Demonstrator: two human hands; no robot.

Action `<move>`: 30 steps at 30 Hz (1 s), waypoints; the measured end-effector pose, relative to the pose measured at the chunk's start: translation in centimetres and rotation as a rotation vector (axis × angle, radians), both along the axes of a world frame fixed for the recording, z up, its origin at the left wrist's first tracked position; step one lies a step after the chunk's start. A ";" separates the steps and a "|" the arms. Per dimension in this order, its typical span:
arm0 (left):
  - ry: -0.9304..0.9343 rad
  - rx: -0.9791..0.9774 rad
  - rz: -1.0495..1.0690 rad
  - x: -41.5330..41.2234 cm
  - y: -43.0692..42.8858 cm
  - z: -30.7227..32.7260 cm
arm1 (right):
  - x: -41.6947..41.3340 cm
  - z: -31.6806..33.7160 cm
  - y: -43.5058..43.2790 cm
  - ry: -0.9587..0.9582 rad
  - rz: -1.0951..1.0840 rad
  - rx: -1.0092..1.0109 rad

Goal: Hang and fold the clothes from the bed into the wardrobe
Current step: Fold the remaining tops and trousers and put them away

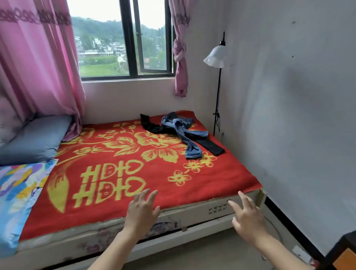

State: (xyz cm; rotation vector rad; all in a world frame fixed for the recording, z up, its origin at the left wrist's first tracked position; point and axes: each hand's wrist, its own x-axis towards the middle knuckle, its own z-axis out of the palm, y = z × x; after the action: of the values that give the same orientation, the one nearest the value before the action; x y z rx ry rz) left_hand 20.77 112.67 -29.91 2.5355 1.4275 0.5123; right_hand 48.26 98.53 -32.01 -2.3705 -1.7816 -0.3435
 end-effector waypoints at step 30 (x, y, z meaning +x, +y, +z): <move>-0.030 -0.096 0.137 17.3 38.5 -2.2 | 24.2 1.9 38.1 -0.056 -0.065 -0.157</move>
State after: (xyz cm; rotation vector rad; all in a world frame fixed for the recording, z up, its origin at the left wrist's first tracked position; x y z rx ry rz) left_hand 38.07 151.21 -32.15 2.3587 1.5829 0.4890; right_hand 72.42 136.64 -30.13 -2.5540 -1.8213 -0.2906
